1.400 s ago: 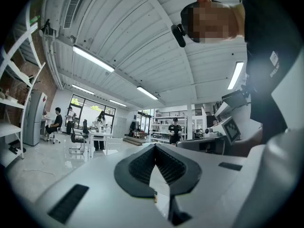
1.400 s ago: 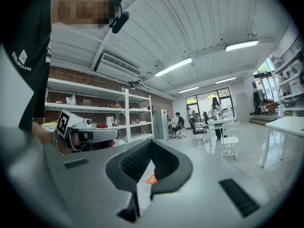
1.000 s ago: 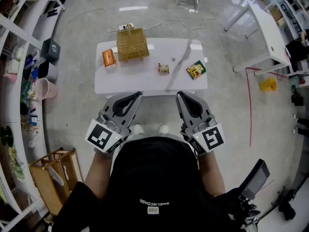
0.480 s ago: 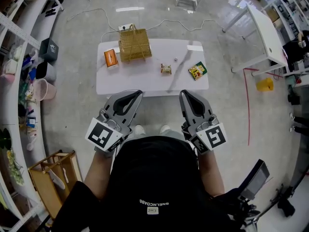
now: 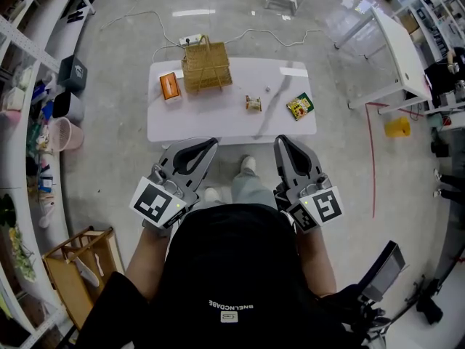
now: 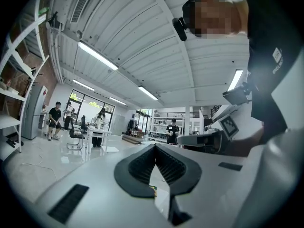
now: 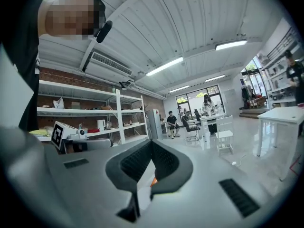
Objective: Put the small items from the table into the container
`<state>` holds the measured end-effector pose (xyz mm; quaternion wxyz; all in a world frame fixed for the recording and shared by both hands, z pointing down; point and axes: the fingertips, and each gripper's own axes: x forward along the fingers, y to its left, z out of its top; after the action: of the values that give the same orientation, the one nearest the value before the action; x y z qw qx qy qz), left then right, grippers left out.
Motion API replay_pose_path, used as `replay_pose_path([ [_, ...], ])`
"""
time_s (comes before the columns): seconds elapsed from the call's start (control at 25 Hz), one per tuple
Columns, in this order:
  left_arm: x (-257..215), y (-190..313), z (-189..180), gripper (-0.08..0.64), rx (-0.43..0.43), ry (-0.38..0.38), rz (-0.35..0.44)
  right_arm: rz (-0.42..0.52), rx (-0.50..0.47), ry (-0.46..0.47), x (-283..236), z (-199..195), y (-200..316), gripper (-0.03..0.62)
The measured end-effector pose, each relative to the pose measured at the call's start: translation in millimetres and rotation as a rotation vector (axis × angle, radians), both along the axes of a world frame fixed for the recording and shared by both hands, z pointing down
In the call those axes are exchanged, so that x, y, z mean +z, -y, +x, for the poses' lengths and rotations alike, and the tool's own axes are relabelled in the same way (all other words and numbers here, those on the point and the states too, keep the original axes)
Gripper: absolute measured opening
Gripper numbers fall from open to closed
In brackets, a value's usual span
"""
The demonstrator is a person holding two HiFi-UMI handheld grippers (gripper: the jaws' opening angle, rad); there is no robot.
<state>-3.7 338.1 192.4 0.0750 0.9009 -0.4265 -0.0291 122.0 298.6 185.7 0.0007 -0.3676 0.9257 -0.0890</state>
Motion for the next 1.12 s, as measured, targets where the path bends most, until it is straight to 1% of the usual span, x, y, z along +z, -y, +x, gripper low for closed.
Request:
replay_pose_path([
  [0.4,6,26,-6,0.004,-0.011,0.004,-0.016,-0.025,-0.01,0.008,10,-9,30,0.008],
  [0.64,14,62,-4,0.003,-0.023,0.011,-0.034,-0.037,-0.03,-0.001,19,-8,63,0.008],
  [0.84,18,93,0,0.004,-0.037,0.009,-0.046,-0.076,-0.034,-0.008,33,-2,94,0.008],
  [1.12,31,132,16,0.003,-0.032,0.022,-0.08,-0.107,-0.04,0.003,49,7,133,0.008],
])
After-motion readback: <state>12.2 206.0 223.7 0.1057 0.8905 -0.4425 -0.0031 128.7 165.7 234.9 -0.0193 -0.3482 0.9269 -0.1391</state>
